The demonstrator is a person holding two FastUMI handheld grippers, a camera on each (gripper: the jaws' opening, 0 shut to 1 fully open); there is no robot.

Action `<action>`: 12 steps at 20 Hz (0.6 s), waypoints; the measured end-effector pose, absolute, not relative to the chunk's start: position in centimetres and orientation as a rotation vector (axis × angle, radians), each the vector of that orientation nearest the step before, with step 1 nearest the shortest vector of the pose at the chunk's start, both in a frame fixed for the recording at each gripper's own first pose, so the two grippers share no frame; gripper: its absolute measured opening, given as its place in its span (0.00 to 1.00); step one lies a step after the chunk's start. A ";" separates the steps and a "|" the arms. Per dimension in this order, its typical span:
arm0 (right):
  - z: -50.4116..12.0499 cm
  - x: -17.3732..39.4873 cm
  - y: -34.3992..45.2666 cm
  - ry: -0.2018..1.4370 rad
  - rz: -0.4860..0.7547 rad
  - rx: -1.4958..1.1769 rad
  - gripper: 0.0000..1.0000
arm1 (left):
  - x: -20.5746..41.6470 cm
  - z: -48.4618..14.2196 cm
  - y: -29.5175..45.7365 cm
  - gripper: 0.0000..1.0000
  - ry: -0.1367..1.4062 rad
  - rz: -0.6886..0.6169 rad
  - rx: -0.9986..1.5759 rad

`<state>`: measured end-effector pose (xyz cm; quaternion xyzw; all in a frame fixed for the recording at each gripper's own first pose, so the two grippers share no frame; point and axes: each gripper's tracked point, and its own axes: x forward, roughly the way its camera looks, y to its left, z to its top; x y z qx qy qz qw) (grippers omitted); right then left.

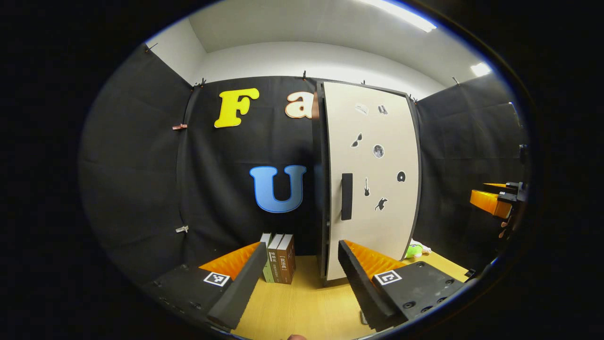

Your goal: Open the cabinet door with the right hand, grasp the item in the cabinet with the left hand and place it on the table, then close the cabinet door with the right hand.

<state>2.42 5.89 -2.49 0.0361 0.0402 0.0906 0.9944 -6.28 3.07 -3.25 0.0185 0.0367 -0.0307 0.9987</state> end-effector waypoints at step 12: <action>-2.1 1.4 5.0 0.087 0.181 0.072 0.98 | -6.1 -3.1 2.7 0.95 0.072 -0.064 0.039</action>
